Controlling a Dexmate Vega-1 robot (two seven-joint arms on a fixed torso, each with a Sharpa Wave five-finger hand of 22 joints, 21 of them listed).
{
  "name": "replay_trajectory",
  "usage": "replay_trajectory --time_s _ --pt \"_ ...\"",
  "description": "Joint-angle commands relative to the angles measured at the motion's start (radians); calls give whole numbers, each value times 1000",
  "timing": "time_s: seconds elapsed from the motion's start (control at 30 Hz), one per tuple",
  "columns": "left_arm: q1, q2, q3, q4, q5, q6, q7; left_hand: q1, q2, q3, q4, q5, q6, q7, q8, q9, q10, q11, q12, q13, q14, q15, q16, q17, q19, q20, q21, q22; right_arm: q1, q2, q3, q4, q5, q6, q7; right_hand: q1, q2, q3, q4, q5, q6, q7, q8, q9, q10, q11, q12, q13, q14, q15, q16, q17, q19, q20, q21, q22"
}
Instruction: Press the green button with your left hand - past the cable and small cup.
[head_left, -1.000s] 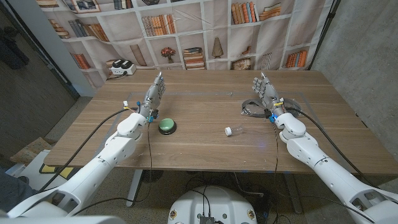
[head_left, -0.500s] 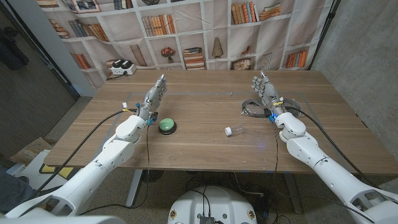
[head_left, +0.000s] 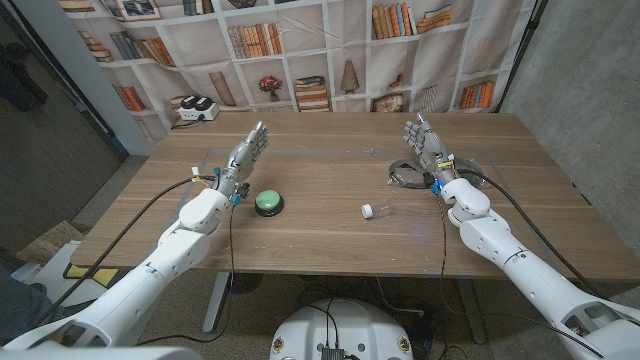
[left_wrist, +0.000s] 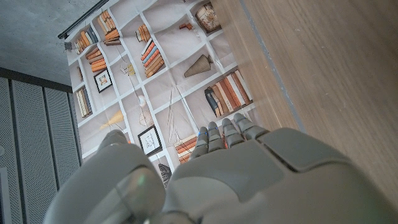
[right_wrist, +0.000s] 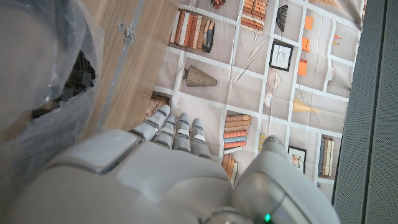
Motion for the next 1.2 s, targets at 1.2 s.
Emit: replay_trajectory --time_s 1.2 --pt "166 56 -55 -81 175 -176 119 18 12 -10 -7 -4 76 -4 7 2 83 -10 7 5 78 -15 6 4 70 -12 8 3 -6 -11 -5 -42 -4 -25 -11 10 4 2 -5 1 9 -3 4 5 11 1 0 1 11 3 0 6 13 -18 1 4"
